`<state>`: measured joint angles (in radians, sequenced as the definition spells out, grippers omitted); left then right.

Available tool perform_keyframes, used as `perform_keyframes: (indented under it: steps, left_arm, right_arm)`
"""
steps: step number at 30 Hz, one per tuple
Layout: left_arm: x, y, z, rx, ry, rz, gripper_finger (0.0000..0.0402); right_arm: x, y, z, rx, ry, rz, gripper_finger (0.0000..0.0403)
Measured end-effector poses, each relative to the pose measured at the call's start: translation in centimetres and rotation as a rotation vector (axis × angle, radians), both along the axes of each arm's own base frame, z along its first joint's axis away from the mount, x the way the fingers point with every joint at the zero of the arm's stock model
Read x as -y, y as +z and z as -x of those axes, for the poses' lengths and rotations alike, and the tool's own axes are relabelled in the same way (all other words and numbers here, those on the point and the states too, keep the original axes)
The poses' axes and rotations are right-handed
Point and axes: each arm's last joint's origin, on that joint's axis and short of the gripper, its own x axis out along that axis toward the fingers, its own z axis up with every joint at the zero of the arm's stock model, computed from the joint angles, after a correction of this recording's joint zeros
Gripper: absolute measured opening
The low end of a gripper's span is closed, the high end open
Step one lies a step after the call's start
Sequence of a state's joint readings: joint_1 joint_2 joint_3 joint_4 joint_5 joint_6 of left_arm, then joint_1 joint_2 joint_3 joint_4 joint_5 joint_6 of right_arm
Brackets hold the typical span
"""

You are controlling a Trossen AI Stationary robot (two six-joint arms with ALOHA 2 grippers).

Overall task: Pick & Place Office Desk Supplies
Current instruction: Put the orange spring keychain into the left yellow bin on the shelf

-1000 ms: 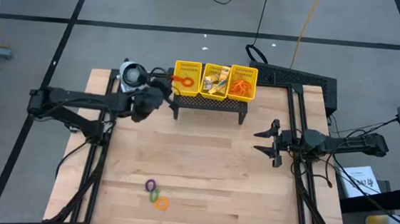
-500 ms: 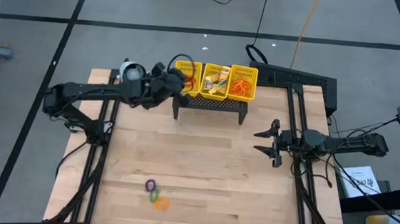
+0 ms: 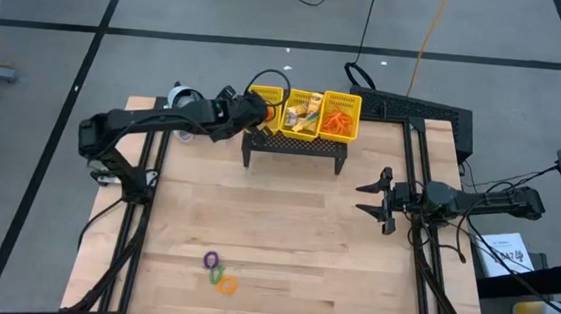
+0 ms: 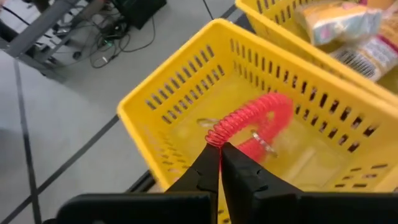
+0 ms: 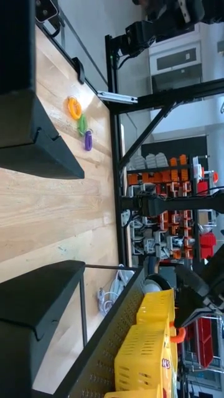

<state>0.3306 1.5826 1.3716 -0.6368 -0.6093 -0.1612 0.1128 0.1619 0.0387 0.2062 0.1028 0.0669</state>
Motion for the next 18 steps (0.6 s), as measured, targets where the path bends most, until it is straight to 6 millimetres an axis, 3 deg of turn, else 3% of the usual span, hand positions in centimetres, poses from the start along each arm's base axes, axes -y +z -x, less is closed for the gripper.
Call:
perform_keyframes:
  steps: [5,13,18]
  left_arm:
    - [-0.29,-0.33,-0.29,0.008,-0.003,0.011,0.0024]
    - [-0.22,-0.36,-0.55,0.029,-0.045,0.039,0.001]
    - [-0.19,-0.18,-0.77,0.055,-0.048,0.028,0.0038]
  right_arm:
    - [0.0,-0.01,0.0,0.0,0.0,0.0,0.0215]
    - [0.0,-0.01,0.0,-0.001,0.0,0.0,0.0215]
    - [0.0,-0.01,0.0,-0.001,0.0,0.0,0.0215]
